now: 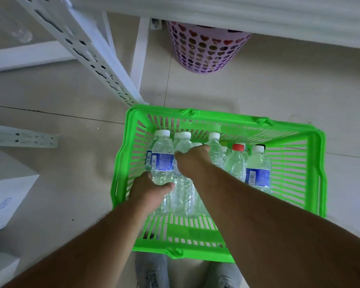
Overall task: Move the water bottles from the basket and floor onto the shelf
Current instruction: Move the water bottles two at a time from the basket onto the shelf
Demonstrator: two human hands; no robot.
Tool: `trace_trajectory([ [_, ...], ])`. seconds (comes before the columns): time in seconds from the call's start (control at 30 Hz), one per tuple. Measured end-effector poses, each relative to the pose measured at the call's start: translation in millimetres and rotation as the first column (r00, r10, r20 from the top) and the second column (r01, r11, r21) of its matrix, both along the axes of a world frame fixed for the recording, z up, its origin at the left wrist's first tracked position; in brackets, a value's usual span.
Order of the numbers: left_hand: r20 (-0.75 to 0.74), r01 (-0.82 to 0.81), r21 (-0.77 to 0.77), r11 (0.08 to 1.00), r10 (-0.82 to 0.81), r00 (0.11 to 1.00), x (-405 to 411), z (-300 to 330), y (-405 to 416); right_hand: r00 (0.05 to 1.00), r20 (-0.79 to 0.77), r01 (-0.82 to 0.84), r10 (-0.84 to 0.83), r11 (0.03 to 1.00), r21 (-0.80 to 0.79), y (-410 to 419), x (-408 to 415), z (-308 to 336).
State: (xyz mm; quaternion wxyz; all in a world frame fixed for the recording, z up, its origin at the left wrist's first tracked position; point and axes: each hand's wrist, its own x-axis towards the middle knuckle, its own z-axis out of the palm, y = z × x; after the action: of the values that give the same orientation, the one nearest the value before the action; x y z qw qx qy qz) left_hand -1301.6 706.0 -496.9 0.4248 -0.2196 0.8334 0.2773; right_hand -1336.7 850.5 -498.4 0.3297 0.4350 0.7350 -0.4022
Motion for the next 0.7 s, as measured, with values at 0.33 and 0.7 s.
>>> trace_trajectory([
  [0.33, -0.145, -0.151, 0.059, 0.987, 0.158, 0.977, 12.5, 42.6, 1.4, 0.982, -0.167, -0.091, 0.086, 0.996, -0.022, 18.8, 27.2, 42.2],
  [0.7, -0.297, -0.038, 0.344, 0.938, 0.148, 0.943, 7.5, 293.6, 5.4, 0.894, -0.443, -0.015, 0.059, 0.994, 0.104, 69.9, 43.5, 320.9],
])
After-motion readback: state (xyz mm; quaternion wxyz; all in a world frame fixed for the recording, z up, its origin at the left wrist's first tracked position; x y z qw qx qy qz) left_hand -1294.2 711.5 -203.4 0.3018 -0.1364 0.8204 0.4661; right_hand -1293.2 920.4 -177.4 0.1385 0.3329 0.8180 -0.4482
